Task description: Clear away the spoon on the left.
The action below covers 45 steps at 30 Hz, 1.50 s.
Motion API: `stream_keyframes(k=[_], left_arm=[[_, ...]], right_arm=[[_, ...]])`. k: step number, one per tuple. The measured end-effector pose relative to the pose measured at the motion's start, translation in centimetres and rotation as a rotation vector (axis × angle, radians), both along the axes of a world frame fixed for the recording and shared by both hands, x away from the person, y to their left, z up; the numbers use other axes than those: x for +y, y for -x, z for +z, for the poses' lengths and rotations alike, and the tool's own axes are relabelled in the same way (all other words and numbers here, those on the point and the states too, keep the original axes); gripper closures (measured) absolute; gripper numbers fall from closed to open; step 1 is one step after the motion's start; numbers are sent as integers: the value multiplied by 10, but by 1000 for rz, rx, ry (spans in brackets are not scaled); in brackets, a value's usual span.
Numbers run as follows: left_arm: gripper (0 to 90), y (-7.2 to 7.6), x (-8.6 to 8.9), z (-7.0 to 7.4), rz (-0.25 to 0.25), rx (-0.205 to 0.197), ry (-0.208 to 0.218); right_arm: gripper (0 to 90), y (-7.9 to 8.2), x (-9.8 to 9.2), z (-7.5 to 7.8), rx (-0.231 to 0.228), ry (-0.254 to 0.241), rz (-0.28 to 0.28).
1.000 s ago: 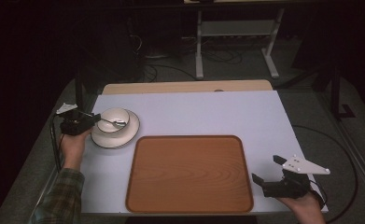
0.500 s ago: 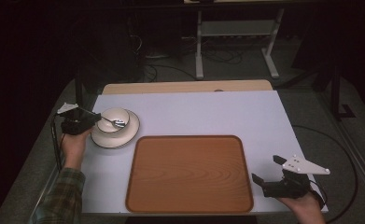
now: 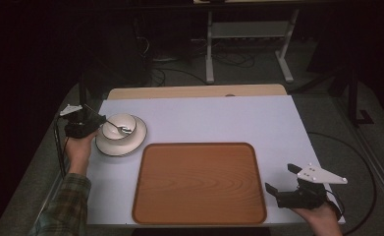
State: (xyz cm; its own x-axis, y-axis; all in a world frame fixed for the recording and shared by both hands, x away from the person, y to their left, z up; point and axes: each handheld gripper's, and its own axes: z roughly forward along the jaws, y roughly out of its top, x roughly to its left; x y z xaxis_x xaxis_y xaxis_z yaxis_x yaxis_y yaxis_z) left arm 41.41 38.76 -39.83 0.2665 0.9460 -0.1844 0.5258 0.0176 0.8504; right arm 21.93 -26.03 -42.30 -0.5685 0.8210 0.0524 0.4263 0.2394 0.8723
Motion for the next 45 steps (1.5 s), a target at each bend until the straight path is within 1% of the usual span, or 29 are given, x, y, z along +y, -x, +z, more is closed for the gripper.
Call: stream_keyframes(k=[1, 3, 7, 9, 11, 12, 13, 14, 17, 19, 22, 24, 28, 30, 34, 42, 43, 45], left_arm=[[769, 0, 0, 0, -4, -1, -6], [797, 1, -2, 1, -10, -7, -5], [807, 0, -3, 1, -17, -16, 6], [729, -2, -2, -1, -10, -2, 24], [718, -3, -1, -3, -11, 6, 26], [698, -6, 0, -6, -2, 12, 40], [675, -7, 1, -8, 3, 16, 40], [660, -7, 1, -8, 3, 16, 40], [641, -10, 2, -9, 13, 2, 68], [663, -10, 2, -10, 16, -2, 68], [726, -10, 1, -10, 13, -5, 62], [754, -9, 1, -9, 12, -14, 69], [788, -7, 1, -5, 6, -39, 76], [802, -5, 1, -3, 0, -46, 80], [833, -1, 0, 3, -21, -65, 92], [883, 6, -3, 14, -59, -84, 112], [887, 6, -4, 16, -67, -81, 106], [888, 7, -7, 21, -75, -83, 75]], right_arm=[[0, 0, 0, 0, -1, 0, 0], [0, 0, 0, 0, 0, 0, -2], [0, 0, 0, 0, -1, 1, -1], [0, 0, 0, 0, -1, 2, 0], [0, 0, 0, 0, -1, 2, 0], [0, 0, 0, 0, -1, 2, -1], [0, 0, 0, 0, -1, 1, -1], [0, 0, 0, 0, -1, 1, -1], [0, -1, 0, -1, 1, 3, -1], [0, -1, 0, -1, 3, 2, -2], [0, -1, 0, -1, 1, 7, -2], [0, -1, 0, -1, 1, 6, -2], [0, -1, 0, -1, 0, 8, -1], [0, 0, 0, -1, 0, 9, -1], [0, -1, 1, -1, -1, 9, -1], [0, 0, 1, 0, -4, 9, 0], [0, 0, 1, 0, -4, 8, -1], [0, 0, 1, 0, -4, 8, -1]])
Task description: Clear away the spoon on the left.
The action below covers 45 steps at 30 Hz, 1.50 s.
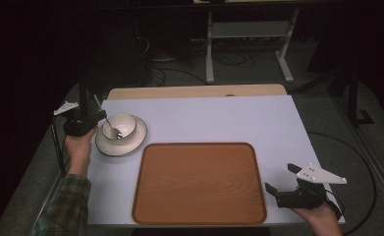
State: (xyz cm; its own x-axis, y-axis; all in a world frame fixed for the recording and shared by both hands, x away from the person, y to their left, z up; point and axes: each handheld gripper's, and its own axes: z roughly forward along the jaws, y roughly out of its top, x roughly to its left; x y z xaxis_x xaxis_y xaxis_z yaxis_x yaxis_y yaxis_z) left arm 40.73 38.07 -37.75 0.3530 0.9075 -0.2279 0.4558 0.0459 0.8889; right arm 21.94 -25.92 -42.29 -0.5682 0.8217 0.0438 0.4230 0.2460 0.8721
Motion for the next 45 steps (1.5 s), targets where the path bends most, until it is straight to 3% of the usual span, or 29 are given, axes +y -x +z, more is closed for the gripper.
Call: stream_keyframes(k=[8, 19, 29, 34, 45], left_arm=[[889, 3, -8, 24, -46, -33, -29], [889, 12, -16, 56, -122, -74, -22], [890, 28, -33, 66, -221, -72, -39], [890, 45, -42, 73, -272, -81, -42], [890, 70, -69, 62, -370, -60, -43]], right_arm=[[0, -1, 0, 0, 0, 1, 2], [0, 0, 0, 0, -1, 1, 3], [0, -1, 1, 0, -2, 0, -2], [0, 0, 3, 0, -7, 6, 6], [0, 2, 1, 2, -16, -2, 6]])
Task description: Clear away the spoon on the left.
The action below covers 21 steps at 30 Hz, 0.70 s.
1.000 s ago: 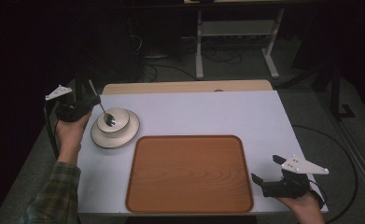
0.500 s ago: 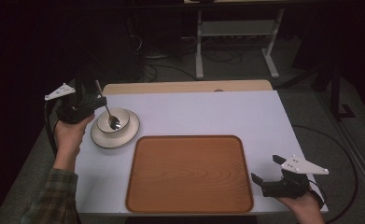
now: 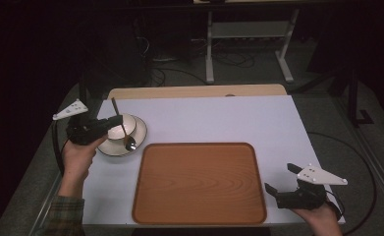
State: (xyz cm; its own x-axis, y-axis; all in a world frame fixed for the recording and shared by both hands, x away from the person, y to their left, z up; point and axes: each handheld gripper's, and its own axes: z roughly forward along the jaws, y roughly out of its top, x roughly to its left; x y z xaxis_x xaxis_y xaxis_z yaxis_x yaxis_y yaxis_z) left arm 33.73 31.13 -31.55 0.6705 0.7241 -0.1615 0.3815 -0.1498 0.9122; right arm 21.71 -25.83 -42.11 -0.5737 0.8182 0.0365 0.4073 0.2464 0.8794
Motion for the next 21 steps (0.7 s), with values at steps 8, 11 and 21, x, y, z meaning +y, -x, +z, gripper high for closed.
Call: stream_keyframes(k=[8, 11, 21], left_arm=[[890, 14, -12, -9, -57, 9, -23], [890, 21, -14, -13, -69, 20, -21], [889, 35, -28, -29, -123, 67, -75]], right_arm=[[0, 0, 3, 1, -3, 6, 3], [0, 0, 3, 1, -4, 4, 3], [0, 2, 1, 3, -15, -3, -5]])
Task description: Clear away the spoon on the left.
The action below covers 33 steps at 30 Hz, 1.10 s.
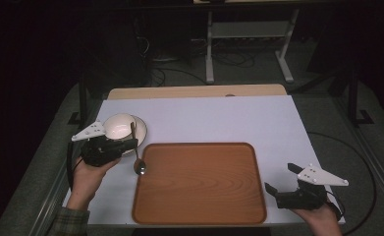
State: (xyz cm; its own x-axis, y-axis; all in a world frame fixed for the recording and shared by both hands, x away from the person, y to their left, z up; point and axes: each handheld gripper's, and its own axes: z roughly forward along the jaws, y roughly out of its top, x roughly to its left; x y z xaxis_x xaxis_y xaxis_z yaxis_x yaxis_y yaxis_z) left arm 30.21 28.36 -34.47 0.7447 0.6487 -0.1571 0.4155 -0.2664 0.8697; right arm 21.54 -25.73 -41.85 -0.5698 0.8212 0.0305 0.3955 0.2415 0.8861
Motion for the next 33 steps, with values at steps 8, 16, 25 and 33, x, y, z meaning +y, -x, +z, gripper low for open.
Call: stream_keyframes(k=[8, 16, 25, 33], left_arm=[[889, 5, -6, -8, -20, 20, -49], [890, 3, -15, -15, -48, 36, -83], [889, 2, -22, -21, -59, 56, -117], [889, 1, -32, -29, -89, 71, -128]], right_arm=[[0, 0, 1, 0, -2, 3, 3], [0, 0, 1, 1, -6, 3, 0], [0, 0, 1, 1, -6, 3, 1], [0, 1, 1, 0, -4, 4, 7]])
